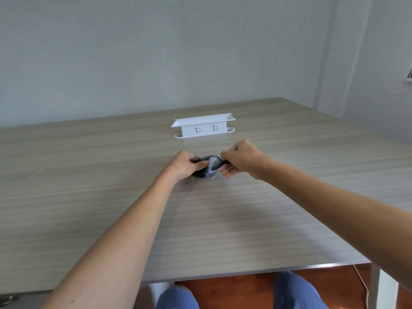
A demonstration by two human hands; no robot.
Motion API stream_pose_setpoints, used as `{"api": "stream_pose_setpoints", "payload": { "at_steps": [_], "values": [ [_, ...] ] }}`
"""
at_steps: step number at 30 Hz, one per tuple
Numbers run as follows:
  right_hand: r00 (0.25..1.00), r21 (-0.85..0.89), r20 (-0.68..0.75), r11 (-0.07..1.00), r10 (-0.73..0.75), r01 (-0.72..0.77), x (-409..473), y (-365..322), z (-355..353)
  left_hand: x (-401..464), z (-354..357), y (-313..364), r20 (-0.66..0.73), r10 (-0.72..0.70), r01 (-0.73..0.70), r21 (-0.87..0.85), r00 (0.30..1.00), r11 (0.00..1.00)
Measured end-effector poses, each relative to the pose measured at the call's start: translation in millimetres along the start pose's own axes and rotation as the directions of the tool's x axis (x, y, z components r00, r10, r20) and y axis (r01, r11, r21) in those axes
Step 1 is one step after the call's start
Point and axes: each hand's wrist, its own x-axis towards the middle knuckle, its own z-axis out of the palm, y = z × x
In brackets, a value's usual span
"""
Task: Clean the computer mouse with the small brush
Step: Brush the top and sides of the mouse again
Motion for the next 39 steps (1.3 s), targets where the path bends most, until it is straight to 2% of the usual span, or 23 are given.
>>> {"api": "stream_pose_setpoints", "payload": {
  "at_steps": [5, 10, 12, 16, 18, 24, 26, 31, 33, 36, 39],
  "values": [
    [0.994, -0.045, -0.112, 0.999, 0.006, -0.011, 10.3, 1.0, -7.3, -2.4, 0.7, -1.3, -0.002, 0.015, -0.015, -0.042, 1.000, 0.999],
    [0.995, 0.020, 0.076, 0.997, 0.069, -0.071, -2.5, -3.7, -1.5, -0.2, -0.7, -2.5, 0.001, 0.019, -0.019, -0.012, 1.000, 1.000],
    [0.994, 0.025, 0.091, 0.998, 0.062, -0.064, -2.6, -3.3, -1.4, -0.7, -0.8, -2.0, 0.003, 0.012, -0.012, -0.009, 1.000, 1.000],
    [0.998, 0.033, -0.030, 0.998, 0.061, -0.060, 5.4, 0.4, -6.4, -0.3, 0.3, -3.2, -0.007, 0.005, -0.005, -0.024, 1.000, 1.000],
    [0.998, 0.039, -0.044, 0.998, 0.053, -0.052, 5.0, 1.5, -7.1, 0.5, 0.2, -3.7, -0.013, -0.004, 0.004, -0.021, 1.000, 1.000],
    [0.983, 0.074, 0.149, 0.991, 0.104, -0.116, -5.9, -1.1, -5.5, 0.6, -1.2, -2.2, -0.005, -0.007, 0.007, -0.006, 1.000, 1.000],
    [0.985, 0.063, 0.125, 0.990, 0.116, -0.125, -4.3, -1.8, -7.6, 0.5, -1.4, -1.7, 0.000, -0.008, 0.008, -0.009, 1.000, 1.000],
    [0.994, -0.032, -0.054, 0.994, 0.099, -0.100, 12.2, 1.4, -12.5, -3.0, -0.8, 1.6, -0.007, -0.008, 0.008, -0.004, 1.000, 1.000],
    [0.995, -0.002, 0.016, 0.996, 0.094, -0.094, 9.7, 1.3, -11.1, -2.7, -1.1, 2.0, -0.009, -0.006, 0.006, 0.004, 1.000, 1.000],
    [0.975, 0.011, 0.202, 0.995, 0.095, -0.099, -4.2, -1.8, -7.6, -1.1, -1.7, -0.2, -0.005, -0.019, 0.019, 0.009, 1.000, 1.000],
    [0.975, 0.022, 0.196, 0.994, 0.102, -0.109, -3.4, -1.0, -8.4, -0.1, -0.6, -1.5, -0.010, -0.010, 0.010, 0.011, 1.000, 1.000]
  ]
}}
